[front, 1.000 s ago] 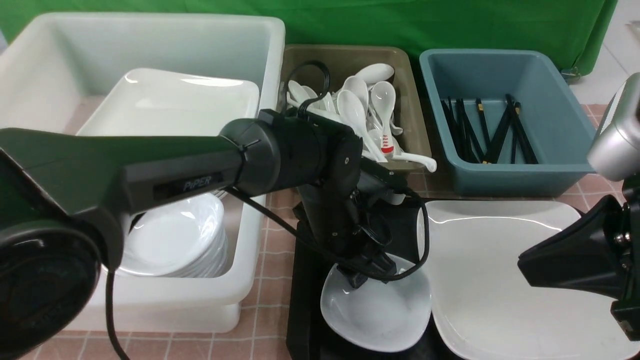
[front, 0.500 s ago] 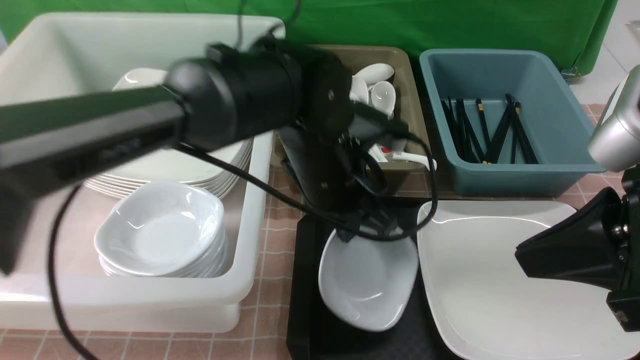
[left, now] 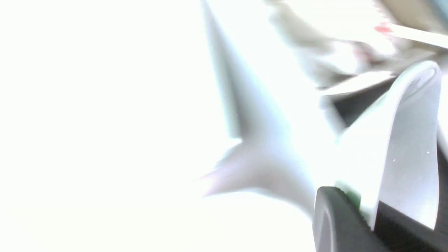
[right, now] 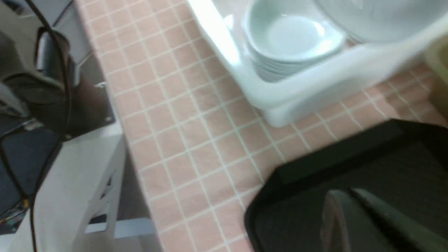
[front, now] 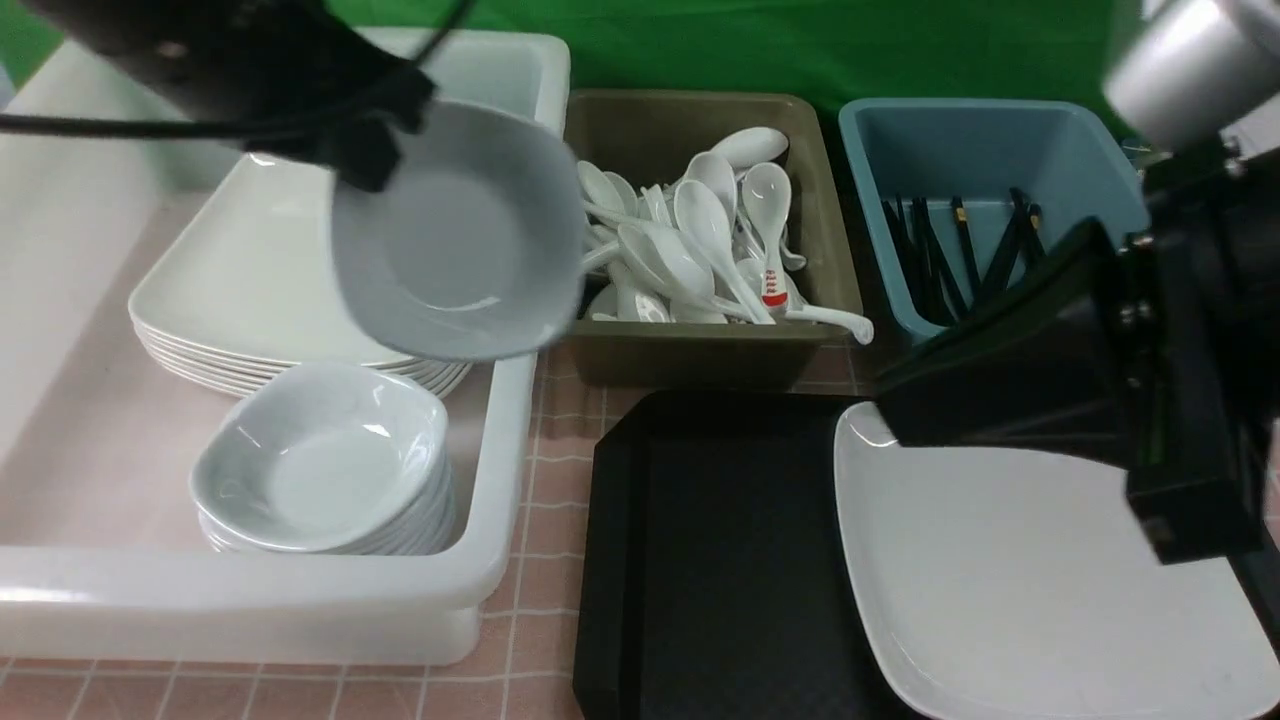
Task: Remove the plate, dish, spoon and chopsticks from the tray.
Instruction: Use the left arm to put the small plate into the large storage box on the left
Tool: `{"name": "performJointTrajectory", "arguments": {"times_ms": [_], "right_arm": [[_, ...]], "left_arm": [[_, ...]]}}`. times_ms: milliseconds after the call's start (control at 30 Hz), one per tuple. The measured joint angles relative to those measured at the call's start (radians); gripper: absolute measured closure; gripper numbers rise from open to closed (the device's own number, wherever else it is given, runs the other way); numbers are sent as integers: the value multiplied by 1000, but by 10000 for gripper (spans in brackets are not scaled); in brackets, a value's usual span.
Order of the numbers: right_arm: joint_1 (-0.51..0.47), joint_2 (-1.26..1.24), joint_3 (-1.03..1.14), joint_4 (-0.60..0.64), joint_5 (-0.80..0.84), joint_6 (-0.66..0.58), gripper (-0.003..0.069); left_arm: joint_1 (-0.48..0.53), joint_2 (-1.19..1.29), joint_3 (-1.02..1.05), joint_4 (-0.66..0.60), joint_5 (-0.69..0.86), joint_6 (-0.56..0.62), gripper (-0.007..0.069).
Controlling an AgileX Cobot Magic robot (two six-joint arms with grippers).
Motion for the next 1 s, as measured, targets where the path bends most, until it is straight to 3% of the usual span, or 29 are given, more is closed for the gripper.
{"name": "performJointTrajectory", "arguments": {"times_ms": [67, 200, 400, 600, 667, 800, 867, 967, 1000], "right_arm": [[30, 40, -29, -2, 0, 11, 629], [57, 87, -52, -4, -6, 23, 629], [59, 101, -52, -24, -15, 27, 629], [59, 101, -56, -26, -16, 52, 629], [59, 101, -56, -42, -17, 65, 629], [59, 99, -58, -138, -15, 132, 629], [59, 94, -58, -245, -6, 194, 629], [56, 84, -58, -384, 24, 278, 629], [39, 72, -58, -460, 52, 327, 629]], "left_arm": [[120, -29, 74, -75, -9, 58, 612], [267, -37, 233, -270, -54, 190, 612], [298, -7, 417, -366, -140, 286, 592], [299, -2, 470, -298, -195, 268, 385], [299, -12, 457, -205, -186, 205, 239], [299, -47, 395, -118, -153, 96, 109], [290, -74, 359, -133, -143, 75, 103], [237, -99, 333, -178, -140, 97, 168], [161, -108, 319, -219, -141, 109, 270]]}}
